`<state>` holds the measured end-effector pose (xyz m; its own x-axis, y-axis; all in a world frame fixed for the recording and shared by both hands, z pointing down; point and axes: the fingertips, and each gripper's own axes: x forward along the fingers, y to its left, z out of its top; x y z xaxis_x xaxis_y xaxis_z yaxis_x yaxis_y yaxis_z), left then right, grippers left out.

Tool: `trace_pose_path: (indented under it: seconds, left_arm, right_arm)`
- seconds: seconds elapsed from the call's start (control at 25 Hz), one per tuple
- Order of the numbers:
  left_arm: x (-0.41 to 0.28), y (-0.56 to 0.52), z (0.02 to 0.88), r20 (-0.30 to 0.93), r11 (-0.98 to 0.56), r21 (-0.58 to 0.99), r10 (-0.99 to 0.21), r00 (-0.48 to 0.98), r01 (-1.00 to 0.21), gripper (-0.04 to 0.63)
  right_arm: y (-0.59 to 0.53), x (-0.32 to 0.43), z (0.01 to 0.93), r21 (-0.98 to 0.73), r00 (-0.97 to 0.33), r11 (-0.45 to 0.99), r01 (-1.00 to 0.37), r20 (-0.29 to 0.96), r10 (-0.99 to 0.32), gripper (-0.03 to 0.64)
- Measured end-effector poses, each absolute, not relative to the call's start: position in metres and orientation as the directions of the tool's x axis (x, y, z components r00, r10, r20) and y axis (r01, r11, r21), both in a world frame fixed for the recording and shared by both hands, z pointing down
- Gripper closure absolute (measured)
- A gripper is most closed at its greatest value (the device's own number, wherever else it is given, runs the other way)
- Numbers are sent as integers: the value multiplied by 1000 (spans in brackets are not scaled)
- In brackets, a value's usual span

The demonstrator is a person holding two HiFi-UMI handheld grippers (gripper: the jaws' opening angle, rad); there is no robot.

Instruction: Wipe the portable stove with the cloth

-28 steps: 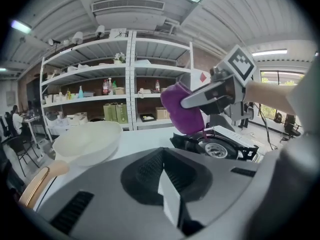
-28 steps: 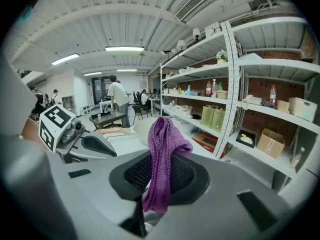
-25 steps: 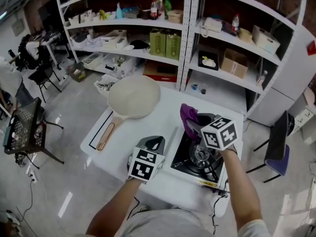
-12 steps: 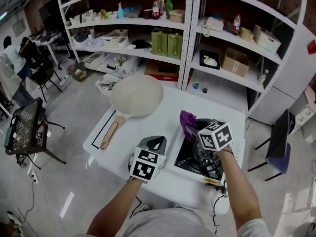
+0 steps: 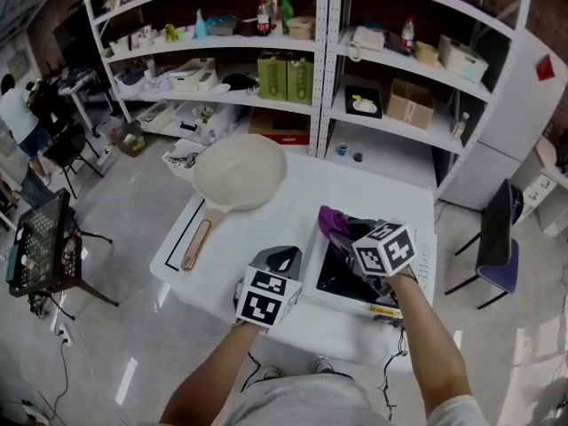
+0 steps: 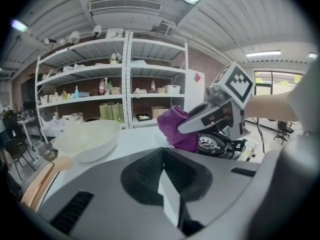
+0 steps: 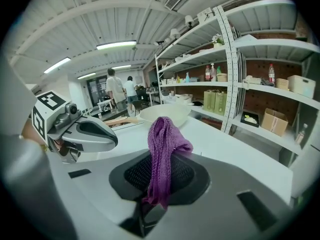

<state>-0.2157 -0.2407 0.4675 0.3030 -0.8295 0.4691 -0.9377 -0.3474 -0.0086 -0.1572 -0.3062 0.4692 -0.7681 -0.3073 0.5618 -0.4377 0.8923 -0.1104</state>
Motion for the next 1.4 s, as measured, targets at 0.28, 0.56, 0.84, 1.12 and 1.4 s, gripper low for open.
trace_pose_path:
  seconds: [0.28, 0.56, 0.84, 1.12, 1.4]
  left_arm:
    - [-212, -224, 467, 469, -393, -4, -813, 346, -919, 592]
    - [-213, -205, 473, 478, -426, 7, -793, 377, -905, 592]
    - [-214, -195, 477, 481, -440, 16, -784, 393, -898, 592]
    - [-205, -202, 473, 471, -453, 19, -783, 407, -892, 592]
    - [-183, -216, 460, 447, -468, 4, -790, 421, -884, 592]
  right_arm:
    - [-279, -158, 471, -127, -761, 879, -460, 566, -317, 555]
    - [-253, -162, 472, -134, -756, 883, -451, 583, -298, 555]
    - [-237, -164, 473, -143, -762, 884, -446, 579, -290, 555]
    - [-248, -150, 454, -100, -763, 844, -527, 494, -418, 555]
    - [-257, -113, 410, -133, -772, 786, -604, 344, -535, 555]
